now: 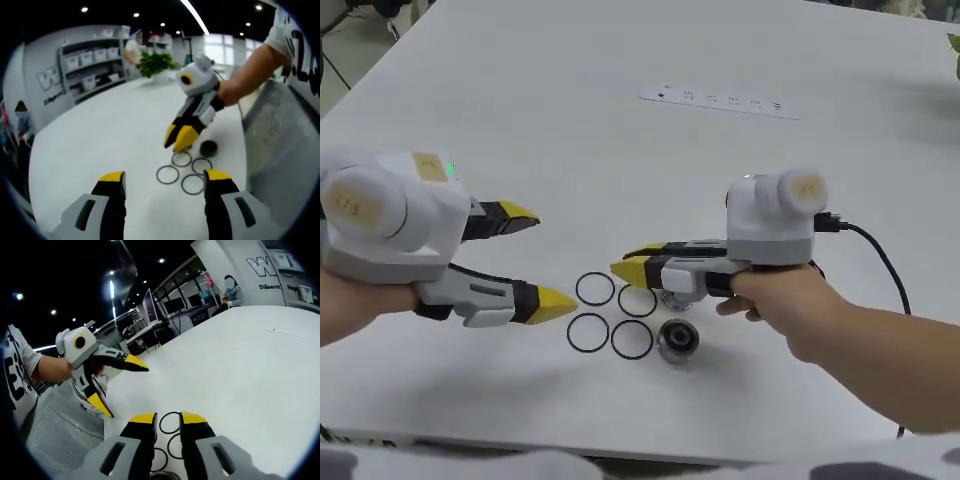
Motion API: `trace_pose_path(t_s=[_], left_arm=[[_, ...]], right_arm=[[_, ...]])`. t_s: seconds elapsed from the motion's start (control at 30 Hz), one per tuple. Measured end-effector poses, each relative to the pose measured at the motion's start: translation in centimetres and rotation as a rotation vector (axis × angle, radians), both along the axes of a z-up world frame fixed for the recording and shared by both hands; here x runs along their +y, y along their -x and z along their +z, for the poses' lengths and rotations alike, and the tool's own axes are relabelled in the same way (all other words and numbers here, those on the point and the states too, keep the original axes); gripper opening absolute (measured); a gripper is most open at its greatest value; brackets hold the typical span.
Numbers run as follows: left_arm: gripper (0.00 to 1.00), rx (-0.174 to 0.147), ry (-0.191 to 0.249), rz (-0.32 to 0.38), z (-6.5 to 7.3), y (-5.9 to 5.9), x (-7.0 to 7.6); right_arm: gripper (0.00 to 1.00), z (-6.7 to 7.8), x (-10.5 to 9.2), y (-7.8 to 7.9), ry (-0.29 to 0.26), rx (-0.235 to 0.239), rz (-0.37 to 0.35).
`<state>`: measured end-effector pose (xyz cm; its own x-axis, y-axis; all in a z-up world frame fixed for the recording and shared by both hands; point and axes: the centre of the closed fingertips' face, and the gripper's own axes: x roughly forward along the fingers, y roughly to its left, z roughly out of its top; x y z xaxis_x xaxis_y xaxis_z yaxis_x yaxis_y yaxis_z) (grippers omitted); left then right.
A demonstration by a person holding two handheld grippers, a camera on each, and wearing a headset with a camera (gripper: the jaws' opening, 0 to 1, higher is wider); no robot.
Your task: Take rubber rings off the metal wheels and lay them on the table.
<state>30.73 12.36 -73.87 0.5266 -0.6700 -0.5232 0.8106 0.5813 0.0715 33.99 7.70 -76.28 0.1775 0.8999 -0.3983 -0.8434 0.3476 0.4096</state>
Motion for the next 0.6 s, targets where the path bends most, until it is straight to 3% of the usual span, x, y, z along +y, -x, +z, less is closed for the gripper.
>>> trace_pose_path(t_s=[0.43,0.6], left_arm=[[0.66,-0.032,0.007,-0.015,1.8,-0.4,-0.7],[0.67,-0.03,0.016,-0.023,2.2,-0.4,-0.9]], right_arm=[[0.21,3.0,-2.7,-0.8,-0.04,-0.053,-0.045],[0.24,4.0,-3.6,-0.5,-0.057,-0.07,-0.058]])
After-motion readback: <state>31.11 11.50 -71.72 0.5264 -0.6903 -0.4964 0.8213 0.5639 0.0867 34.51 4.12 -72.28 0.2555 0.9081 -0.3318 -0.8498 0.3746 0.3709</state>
